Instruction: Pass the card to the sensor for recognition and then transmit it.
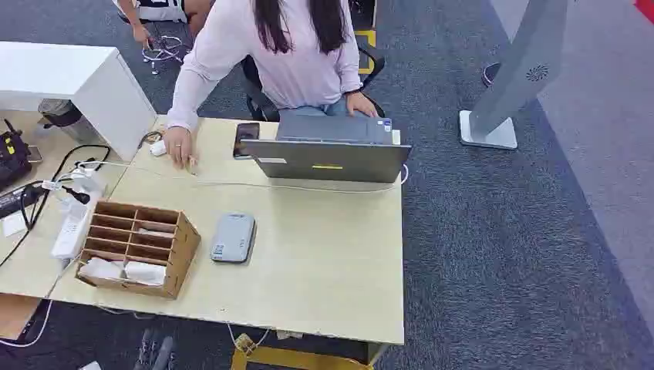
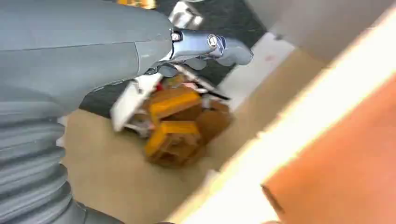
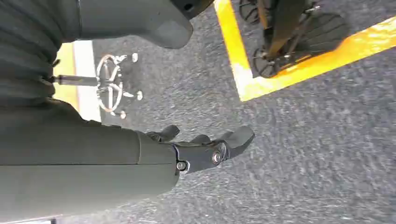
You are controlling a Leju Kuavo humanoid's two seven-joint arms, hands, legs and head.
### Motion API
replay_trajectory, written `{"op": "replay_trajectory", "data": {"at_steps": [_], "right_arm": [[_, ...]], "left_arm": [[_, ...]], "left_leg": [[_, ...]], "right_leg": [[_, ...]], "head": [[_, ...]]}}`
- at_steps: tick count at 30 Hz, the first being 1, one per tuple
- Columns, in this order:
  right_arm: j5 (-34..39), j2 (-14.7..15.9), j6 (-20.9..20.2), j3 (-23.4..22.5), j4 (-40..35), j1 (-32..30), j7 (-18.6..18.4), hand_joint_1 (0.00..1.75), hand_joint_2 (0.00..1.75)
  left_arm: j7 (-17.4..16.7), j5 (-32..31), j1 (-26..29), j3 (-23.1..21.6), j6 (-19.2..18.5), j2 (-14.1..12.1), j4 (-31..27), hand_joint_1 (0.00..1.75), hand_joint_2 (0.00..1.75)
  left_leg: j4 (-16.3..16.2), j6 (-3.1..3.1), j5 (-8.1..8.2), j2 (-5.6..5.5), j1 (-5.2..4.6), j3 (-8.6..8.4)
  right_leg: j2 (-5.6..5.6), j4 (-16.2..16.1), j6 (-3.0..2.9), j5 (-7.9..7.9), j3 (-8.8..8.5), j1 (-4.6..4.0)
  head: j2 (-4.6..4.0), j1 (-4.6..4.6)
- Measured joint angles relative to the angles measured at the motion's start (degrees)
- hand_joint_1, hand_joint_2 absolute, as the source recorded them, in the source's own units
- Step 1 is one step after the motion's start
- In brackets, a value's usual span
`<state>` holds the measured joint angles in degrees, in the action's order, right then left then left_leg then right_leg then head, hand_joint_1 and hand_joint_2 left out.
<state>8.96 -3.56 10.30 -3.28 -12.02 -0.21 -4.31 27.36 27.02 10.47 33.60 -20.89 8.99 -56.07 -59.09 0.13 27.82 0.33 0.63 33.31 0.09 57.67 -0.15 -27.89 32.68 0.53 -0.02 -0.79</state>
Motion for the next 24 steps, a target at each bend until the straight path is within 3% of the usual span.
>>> {"op": "replay_trajectory", "data": {"at_steps": [7, 15, 20, 22, 24], "right_arm": [[-0.76, -0.59, 1.83, 0.65, 0.57, 0.14, -3.36, 0.0, 1.75], [-1.95, -0.9, 3.15, 1.14, 0.94, 0.22, -6.56, 0.0, 1.75], [-2.8, -1.07, 3.89, 1.99, 1.4, 0.27, -8.65, 0.0, 1.75], [-4.16, -1.07, 3.87, 2.57, 1.55, 0.27, -10.43, 0.0, 1.75], [-5.42, -1.07, 3.3, 3.21, 1.66, 0.4, -10.99, 0.0, 1.75]], "left_arm": [[-0.07, 1.81, 4.72, 1.35, 1.57, 3.45, -15.06, 0.0, 1.75], [1.62, 6.93, 9.6, 2.21, 6.78, 5.86, -27.3, 0.0, 1.75], [3.9, 10.29, 13.87, 2.84, 12.21, 7.8, -37.85, 0.0, 1.75], [6.91, 10.48, 15.16, 2.86, 16.24, 8.6, -42.93, 0.0, 1.75], [7.8, 6.85, 14.77, 3.83, 15.47, 8.89, -45.94, 0.0, 1.75]], "left_leg": [[0.0, 0.0, 0.0, 0.01, 0.0, -0.01], [0.0, 0.0, 0.01, -0.02, 0.02, 0.04], [0.0, 0.01, 0.01, -0.03, 0.02, 0.02], [0.0, 0.0, 0.01, -0.05, 0.0, 0.01], [0.0, -0.01, 0.0, -0.23, 0.01, 0.02]], "right_leg": [[0.0, 0.0, 0.0, 0.0, -0.01, 0.0], [0.07, 0.0, -0.03, -0.03, -0.02, -0.02], [0.09, 0.0, -0.03, -0.05, -0.01, -0.02], [0.12, 0.0, -0.03, -0.05, 0.0, -0.02], [0.33, -0.01, -0.02, -0.06, 0.0, -0.02]], "head": [[0.0, 0.0], [0.0, 0.04], [0.0, -0.02], [0.0, -0.02], [0.0, 0.02]]}}
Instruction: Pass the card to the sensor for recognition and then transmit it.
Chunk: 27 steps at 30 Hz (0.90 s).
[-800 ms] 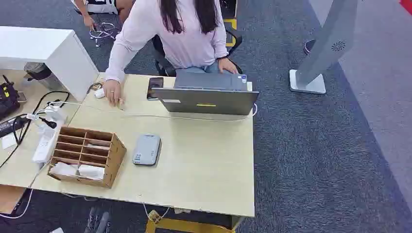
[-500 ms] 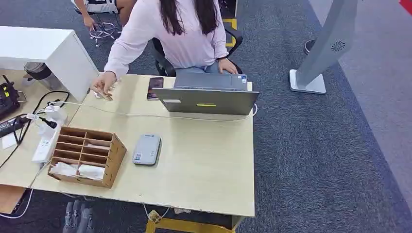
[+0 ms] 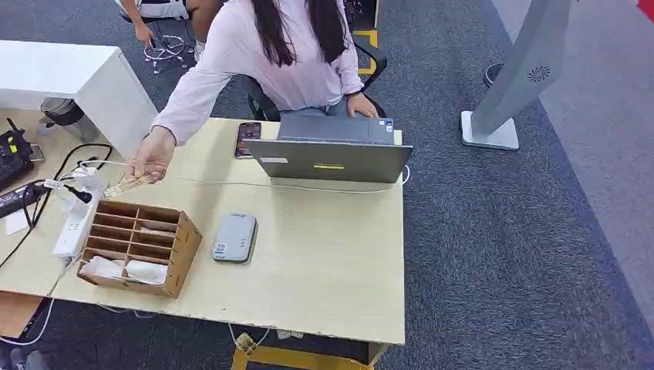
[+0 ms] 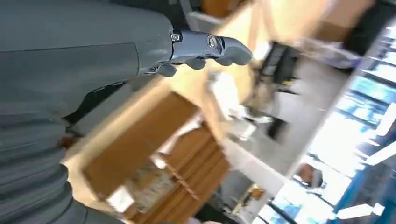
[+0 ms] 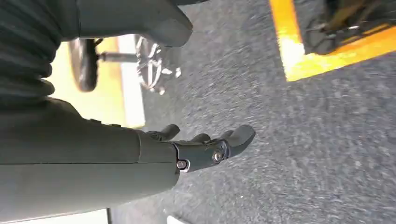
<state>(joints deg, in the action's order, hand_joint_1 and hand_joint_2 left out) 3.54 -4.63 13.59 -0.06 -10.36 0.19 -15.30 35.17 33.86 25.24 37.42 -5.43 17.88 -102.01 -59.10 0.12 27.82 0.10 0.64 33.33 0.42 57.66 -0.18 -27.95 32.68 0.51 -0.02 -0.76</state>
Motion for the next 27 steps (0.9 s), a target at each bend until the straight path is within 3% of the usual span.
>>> {"op": "replay_trajectory", "data": {"at_steps": [4, 6, 8, 11, 14, 16, 18, 21, 27], "right_arm": [[-2.8, 0.11, -2.1, 2.05, 0.11, 0.48, 1.27, 0.0, 1.75], [-3.62, 0.24, -2.84, 3.01, 0.15, 0.74, 1.97, 0.0, 1.75], [-4.85, 0.46, -3.67, 3.87, 0.22, 0.98, 2.38, 0.0, 1.75], [-6.6, 0.77, -4.9, 5.38, 0.28, 1.48, 2.73, 0.0, 1.75], [-7.99, 0.98, -6.01, 6.9, 0.31, 2.14, 2.73, 0.0, 1.75], [-8.52, 1.07, -6.55, 7.65, 0.31, 2.38, 2.6, 0.0, 1.75], [-8.67, 1.09, -6.86, 8.09, 0.31, 2.48, 2.27, 0.0, 1.75], [-9.16, 1.09, -7.12, 8.78, 0.31, 2.52, 1.88, 0.0, 1.75], [-9.33, 1.09, -7.19, 9.16, 0.33, 2.54, 0.15, 0.0, 1.75]], "left_arm": [[-2.93, -18.14, -7.11, 6.67, -9.73, 0.07, -5.98, 0.0, 1.75], [-3.17, -25.21, -10.96, 7.91, -10.82, -1.55, -6.55, 0.0, 1.75], [-2.82, -33.91, -14.7, 7.14, -5.51, -3.94, -6.53, 0.0, 1.75], [-5.08, -48.94, -20.97, 1.71, 7.45, -8.88, -4.97, 0.0, 1.75], [-11.22, -65.59, -28.64, -6.92, 18.35, -14.66, 0.54, 0.0, 1.75], [-15.83, -75.56, -33.87, -12.49, 22.66, -17.91, 5.19, 0.0, 1.75], [-19.17, -81.11, -38.66, -17.19, 24.51, -20.33, 9.53, 0.0, 1.75], [-20.98, -84.29, -43.5, -22.93, 26.12, -22.73, 14.89, 0.0, 1.75], [-22.32, -84.9, -46.85, -27.5, 27.15, -24.2, 19.51, 0.0, 1.75]], "left_leg": [[0.01, 0.02, -0.09, -0.07, 0.0, -0.02], [0.0, 0.05, -0.13, -0.07, 0.0, -0.15], [0.0, 0.12, -0.2, -0.06, 0.02, -0.19], [-0.01, 0.11, -0.29, -0.13, 0.04, -0.17], [-0.01, 0.17, -0.43, -0.16, 0.05, -0.13], [-0.02, 0.15, -0.48, -0.15, 0.04, -0.1], [-0.02, 0.15, -0.48, -0.13, 0.04, -0.07], [-0.02, 0.15, -0.47, 0.02, 0.01, -0.08], [-0.03, 0.12, -0.4, 0.07, 0.0, -0.04]], "right_leg": [[0.07, 0.01, -0.04, 0.03, -0.06, 0.0], [0.07, 0.02, -0.06, 0.06, -0.08, 0.0], [0.05, 0.02, -0.1, 0.11, -0.03, -0.01], [0.13, 0.02, -0.12, 0.12, -0.06, -0.06], [0.15, 0.04, -0.19, 0.25, -0.12, -0.07], [0.12, 0.05, -0.14, 0.37, -0.1, -0.08], [0.11, 0.05, -0.12, 0.4, -0.1, -0.08], [-0.07, 0.05, -0.09, 0.42, -0.07, -0.07], [-0.12, 0.03, -0.09, 0.4, 0.02, -0.06]], "head": [[0.0, -0.02], [0.0, -0.04], [0.0, -0.04], [0.0, -0.02], [0.0, -0.02], [0.0, 0.0], [0.0, -0.02], [0.0, -0.02], [0.0, -0.02]]}}
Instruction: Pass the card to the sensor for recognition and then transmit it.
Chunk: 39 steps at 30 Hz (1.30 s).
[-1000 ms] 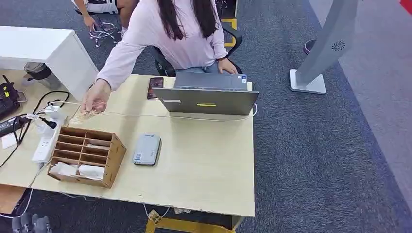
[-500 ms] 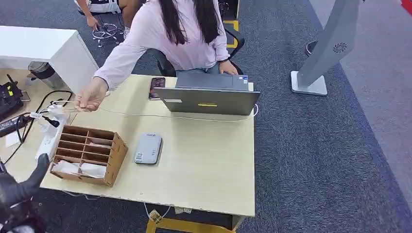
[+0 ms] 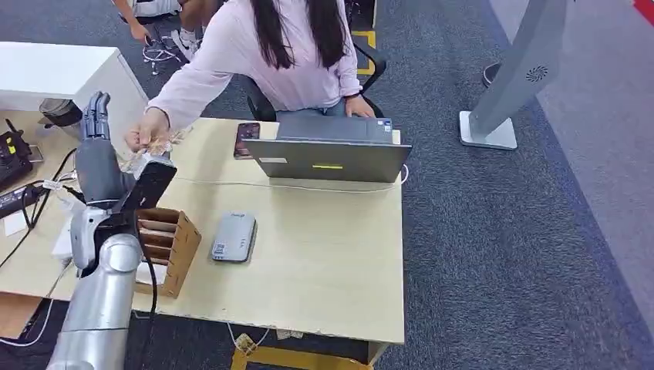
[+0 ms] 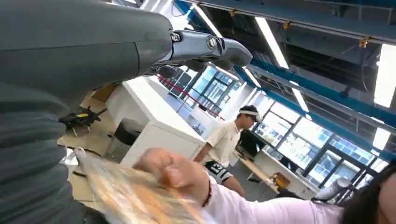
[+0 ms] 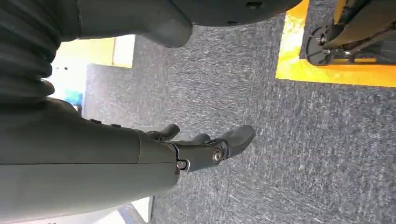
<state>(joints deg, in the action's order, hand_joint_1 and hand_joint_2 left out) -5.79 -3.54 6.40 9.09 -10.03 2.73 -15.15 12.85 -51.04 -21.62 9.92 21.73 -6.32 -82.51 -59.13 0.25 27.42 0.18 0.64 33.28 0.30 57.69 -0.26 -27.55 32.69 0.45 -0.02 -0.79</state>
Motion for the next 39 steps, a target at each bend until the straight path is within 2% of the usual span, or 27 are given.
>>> {"op": "replay_trajectory", "data": {"at_steps": [14, 15, 16, 31, 39], "right_arm": [[-0.7, 0.37, 0.11, 0.63, 0.0, -0.07, 0.94, 0.0, 1.75], [-0.77, 0.44, 0.02, 0.68, 0.0, -0.08, 0.94, 0.0, 1.75], [-0.83, 0.44, 0.02, 0.7, 0.0, -0.08, 0.96, 0.0, 1.75], [-1.53, 0.55, -0.02, 1.16, 0.07, -0.07, 0.94, 0.0, 1.75], [-1.53, 0.61, -0.11, 1.16, 0.07, -0.08, 1.18, 0.0, 1.75]], "left_arm": [[-0.26, 1.84, 0.29, -0.7, 1.07, -1.95, 3.21, 0.0, 1.75], [-0.26, 1.86, 0.32, -0.7, 1.07, -2.01, 3.28, 0.4, 1.75], [-0.26, 1.84, 0.36, -0.7, 1.16, -2.05, 3.32, 1.75, 1.75], [1.01, 0.74, 1.53, -0.7, 2.8, -2.27, 3.34, 1.75, 1.75], [2.23, 0.87, 3.18, -0.7, 2.4, -2.43, 3.32, 1.75, 1.75]], "left_leg": [[0.01, 0.02, 0.0, 0.02, 0.03, 0.07], [0.01, 0.02, 0.0, 0.02, 0.03, 0.07], [0.01, 0.02, 0.0, 0.02, 0.03, 0.08], [0.01, 0.01, 0.0, 0.02, 0.03, 0.09], [0.01, 0.01, 0.0, 0.02, 0.03, 0.09]], "right_leg": [[-0.04, 0.01, -0.02, -0.01, 0.06, -0.01], [-0.04, 0.01, -0.02, -0.01, 0.06, -0.01], [-0.04, 0.01, -0.02, -0.01, 0.06, -0.01], [-0.04, 0.01, -0.02, -0.01, 0.09, -0.01], [-0.04, 0.0, -0.02, -0.01, 0.09, 0.0]], "head": [[0.0, 0.0], [0.0, 0.0], [0.0, 0.0], [0.0, 0.0], [0.0, 0.0]]}}
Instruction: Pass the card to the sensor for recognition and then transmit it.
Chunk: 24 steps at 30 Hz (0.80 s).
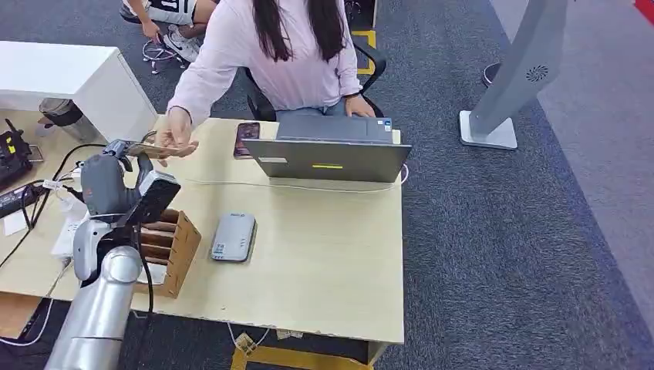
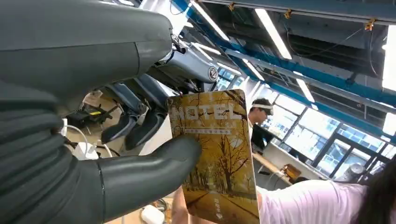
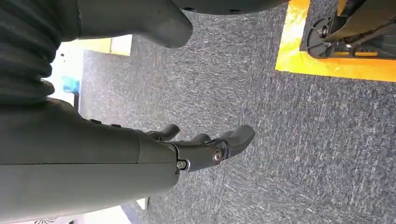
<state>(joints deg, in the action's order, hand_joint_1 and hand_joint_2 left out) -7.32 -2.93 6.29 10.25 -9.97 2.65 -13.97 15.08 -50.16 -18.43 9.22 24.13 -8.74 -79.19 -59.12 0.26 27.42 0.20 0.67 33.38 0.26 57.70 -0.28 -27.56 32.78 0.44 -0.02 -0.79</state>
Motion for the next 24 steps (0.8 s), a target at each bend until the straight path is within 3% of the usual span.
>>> {"op": "replay_trajectory", "data": {"at_steps": [11, 24], "right_arm": [[-0.17, 0.04, -0.11, 0.0, 0.0, 0.01, -0.17, 0.0, 1.75], [-0.15, 0.04, -0.13, 0.0, 0.0, 0.02, -0.26, 0.0, 1.75]], "left_arm": [[0.41, -2.76, 4.39, -3.46, -3.56, 1.05, -2.01, 1.75, 1.75], [-6.91, -12.92, 4.93, -13.64, -10.49, 2.12, -1.68, 1.75, 1.75]], "left_leg": [[0.0, 0.0, 0.0, 0.0, -0.01, 0.01], [0.0, 0.0, 0.0, 0.0, 0.0, 0.02]], "right_leg": [[-0.02, -0.01, 0.01, 0.0, 0.04, 0.0], [-0.01, 0.0, 0.0, 0.0, 0.05, 0.0]], "head": [[0.0, 0.0], [0.0, 0.02]]}}
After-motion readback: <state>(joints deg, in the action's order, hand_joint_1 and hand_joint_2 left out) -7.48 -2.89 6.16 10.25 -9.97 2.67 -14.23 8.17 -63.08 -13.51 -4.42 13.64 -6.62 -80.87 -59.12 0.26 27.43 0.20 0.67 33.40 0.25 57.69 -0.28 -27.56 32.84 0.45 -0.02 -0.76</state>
